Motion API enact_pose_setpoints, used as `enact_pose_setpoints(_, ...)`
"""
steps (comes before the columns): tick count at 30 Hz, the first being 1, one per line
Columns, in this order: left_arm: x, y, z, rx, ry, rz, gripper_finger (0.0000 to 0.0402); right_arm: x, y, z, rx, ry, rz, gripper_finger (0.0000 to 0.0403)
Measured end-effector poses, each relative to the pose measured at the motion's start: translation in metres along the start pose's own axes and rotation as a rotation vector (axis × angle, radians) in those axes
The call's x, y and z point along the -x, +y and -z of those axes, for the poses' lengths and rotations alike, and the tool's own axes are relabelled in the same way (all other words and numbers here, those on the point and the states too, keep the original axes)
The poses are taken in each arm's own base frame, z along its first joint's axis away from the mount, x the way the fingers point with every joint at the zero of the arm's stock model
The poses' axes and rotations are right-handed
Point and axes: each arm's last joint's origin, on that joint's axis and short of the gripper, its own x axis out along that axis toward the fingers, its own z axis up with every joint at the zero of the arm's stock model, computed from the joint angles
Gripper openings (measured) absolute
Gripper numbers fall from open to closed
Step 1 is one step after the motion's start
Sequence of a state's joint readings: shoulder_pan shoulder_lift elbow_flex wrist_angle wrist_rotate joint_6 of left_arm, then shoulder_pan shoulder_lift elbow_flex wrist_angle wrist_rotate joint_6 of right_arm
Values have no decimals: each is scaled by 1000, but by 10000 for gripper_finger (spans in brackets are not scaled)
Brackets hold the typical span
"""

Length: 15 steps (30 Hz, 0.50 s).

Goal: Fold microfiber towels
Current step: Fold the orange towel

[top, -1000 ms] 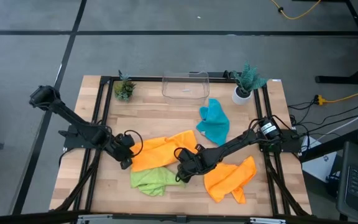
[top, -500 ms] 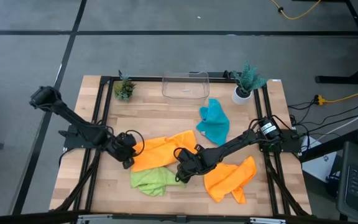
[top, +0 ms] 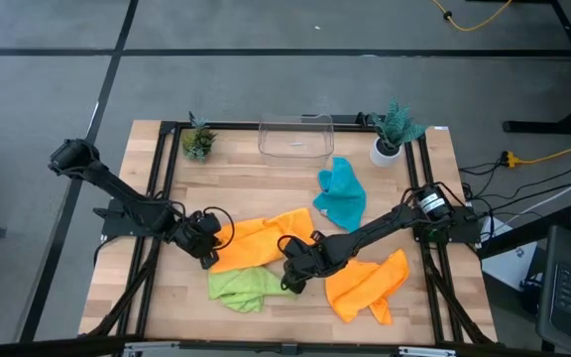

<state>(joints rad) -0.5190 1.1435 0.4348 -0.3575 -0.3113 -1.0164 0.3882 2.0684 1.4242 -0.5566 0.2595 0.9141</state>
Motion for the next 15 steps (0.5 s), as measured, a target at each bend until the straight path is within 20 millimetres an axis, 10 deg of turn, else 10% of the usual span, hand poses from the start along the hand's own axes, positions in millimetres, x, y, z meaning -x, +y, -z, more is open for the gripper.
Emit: enact_pose_setpoints(15,121,-37,-76,-133,-66,-317,0,109,-30,-38,24,-234,11,0)
